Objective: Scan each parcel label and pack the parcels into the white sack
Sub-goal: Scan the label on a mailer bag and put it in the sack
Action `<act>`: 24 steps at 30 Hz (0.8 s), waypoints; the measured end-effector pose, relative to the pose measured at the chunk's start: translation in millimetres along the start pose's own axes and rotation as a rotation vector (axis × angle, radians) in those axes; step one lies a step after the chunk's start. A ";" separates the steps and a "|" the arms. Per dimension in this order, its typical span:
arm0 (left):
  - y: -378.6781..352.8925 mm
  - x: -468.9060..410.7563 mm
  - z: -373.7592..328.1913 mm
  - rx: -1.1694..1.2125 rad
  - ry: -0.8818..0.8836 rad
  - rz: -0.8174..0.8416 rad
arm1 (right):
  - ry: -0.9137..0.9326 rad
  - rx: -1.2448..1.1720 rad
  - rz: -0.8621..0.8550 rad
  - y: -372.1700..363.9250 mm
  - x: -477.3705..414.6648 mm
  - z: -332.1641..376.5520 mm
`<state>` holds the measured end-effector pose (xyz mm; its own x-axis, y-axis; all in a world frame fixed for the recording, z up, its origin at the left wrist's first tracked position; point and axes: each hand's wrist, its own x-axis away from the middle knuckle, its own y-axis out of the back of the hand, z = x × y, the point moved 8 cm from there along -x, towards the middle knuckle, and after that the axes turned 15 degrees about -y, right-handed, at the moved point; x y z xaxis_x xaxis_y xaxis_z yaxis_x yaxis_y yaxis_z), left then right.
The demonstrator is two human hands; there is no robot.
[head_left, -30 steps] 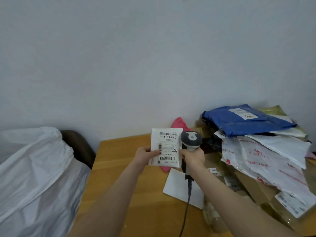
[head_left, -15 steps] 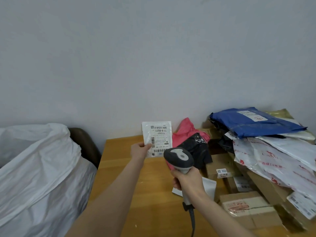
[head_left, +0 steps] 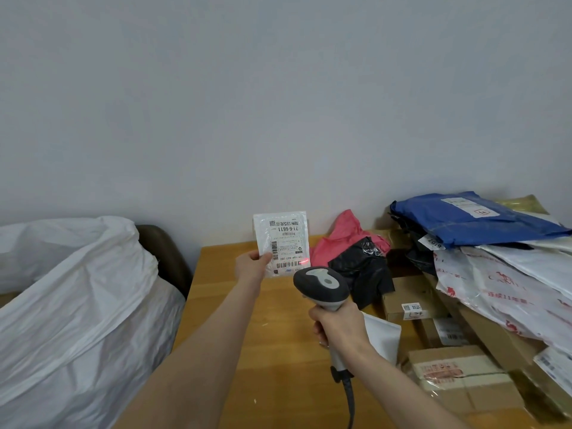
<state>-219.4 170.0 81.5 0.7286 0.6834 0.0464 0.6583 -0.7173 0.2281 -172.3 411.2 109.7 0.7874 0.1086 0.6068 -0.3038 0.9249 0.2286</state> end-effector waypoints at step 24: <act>122.0 39.7 -47.8 -0.063 -0.154 -0.222 | 0.240 -0.068 0.315 -73.4 25.3 71.6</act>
<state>-119.1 116.1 157.6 0.5909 0.7910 -0.1585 0.7957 -0.5390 0.2763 -168.6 319.9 162.7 0.7667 0.4653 0.4423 -0.5204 0.8539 0.0038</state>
